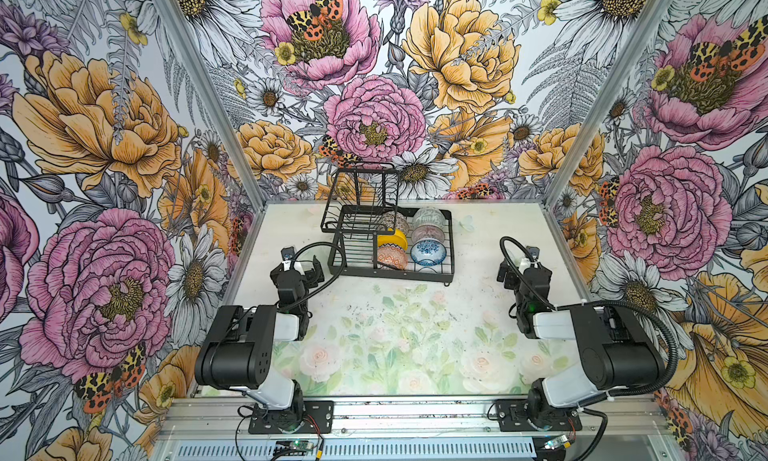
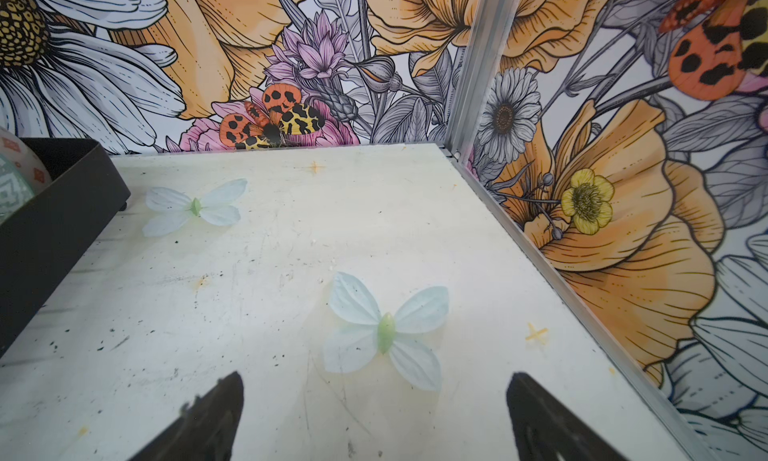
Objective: Load the bowls into the dish rack
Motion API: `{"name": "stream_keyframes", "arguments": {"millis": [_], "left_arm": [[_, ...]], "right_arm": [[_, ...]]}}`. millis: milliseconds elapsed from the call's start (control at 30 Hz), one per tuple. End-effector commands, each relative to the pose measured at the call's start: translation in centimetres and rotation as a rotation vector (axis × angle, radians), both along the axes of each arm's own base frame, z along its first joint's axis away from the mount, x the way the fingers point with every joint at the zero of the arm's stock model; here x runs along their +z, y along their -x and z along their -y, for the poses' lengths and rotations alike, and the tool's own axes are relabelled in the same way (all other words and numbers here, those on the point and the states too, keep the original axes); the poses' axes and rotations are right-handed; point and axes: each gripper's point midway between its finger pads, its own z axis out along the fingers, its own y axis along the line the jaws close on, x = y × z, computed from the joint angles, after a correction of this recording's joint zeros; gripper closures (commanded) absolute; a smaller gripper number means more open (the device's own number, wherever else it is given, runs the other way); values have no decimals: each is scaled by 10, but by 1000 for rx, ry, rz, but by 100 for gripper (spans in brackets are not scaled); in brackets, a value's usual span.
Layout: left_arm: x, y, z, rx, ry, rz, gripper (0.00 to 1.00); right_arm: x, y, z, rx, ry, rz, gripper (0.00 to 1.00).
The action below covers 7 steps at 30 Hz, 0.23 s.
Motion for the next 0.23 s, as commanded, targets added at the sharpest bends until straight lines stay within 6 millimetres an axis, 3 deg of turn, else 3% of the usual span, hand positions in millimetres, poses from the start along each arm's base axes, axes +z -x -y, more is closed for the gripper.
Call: {"name": "stream_keyframes", "arguments": {"millis": [0, 200], "left_arm": [[14, -4, -1, 18, -23, 44, 1], [14, -3, 0, 20, -34, 45, 1]], "right_arm": [[13, -7, -2, 7, -16, 49, 0], [13, -7, -2, 7, -16, 49, 0]]}}
